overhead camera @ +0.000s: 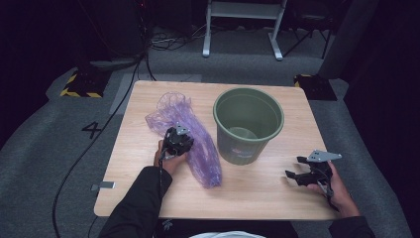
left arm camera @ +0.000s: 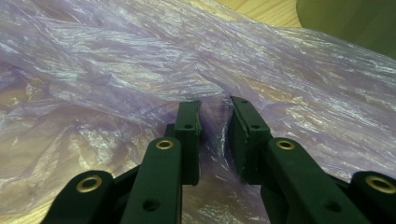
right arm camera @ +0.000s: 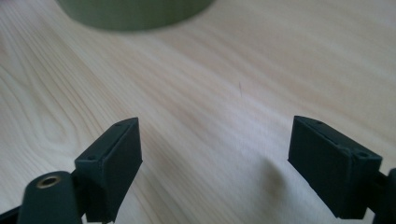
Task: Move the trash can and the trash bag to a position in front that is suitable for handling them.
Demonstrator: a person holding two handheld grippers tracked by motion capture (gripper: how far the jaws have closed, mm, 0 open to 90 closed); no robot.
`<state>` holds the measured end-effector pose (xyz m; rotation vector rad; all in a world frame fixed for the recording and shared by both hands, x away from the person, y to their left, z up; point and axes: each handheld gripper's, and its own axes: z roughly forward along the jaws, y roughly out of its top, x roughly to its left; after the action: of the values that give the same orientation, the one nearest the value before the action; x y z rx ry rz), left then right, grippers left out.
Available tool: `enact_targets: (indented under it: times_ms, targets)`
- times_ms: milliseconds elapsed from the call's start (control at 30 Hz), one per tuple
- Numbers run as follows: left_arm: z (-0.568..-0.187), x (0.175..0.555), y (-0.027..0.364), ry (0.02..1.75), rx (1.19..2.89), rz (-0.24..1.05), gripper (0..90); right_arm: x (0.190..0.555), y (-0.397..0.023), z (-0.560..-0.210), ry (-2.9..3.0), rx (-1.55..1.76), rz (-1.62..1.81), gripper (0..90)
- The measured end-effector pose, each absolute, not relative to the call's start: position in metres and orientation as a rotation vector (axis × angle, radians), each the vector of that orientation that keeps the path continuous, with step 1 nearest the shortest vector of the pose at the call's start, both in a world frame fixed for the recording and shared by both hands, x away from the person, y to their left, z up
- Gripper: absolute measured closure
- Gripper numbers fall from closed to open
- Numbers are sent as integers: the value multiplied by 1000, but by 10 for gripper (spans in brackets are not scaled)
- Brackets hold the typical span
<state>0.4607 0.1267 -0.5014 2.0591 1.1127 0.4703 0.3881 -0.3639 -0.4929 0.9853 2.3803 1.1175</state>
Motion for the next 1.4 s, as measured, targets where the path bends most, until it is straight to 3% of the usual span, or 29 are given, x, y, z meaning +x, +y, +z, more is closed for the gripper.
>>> enact_targets:
  times_ms: [433, 733, 1100, 1300, 1400]
  targets:
    - [-501, 459, 131, 1106, 2062, 460, 789, 376, -318, -393, 2260, 683, 1403, 193]
    - [-501, 458, 135, 1107, 2058, 447, 823, 372, -278, -346, 2248, 550, 1432, 200]
    - [-501, 458, 135, 1106, 2056, 445, 827, 386, -245, -341, 2366, 465, 1332, 231]
    - [-501, 458, 136, 1105, 2059, 448, 828, 392, -239, -344, 2404, 449, 1312, 280]
    - [-501, 458, 135, 1106, 2057, 446, 828, 396, -233, -343, 2453, 409, 1270, 348]
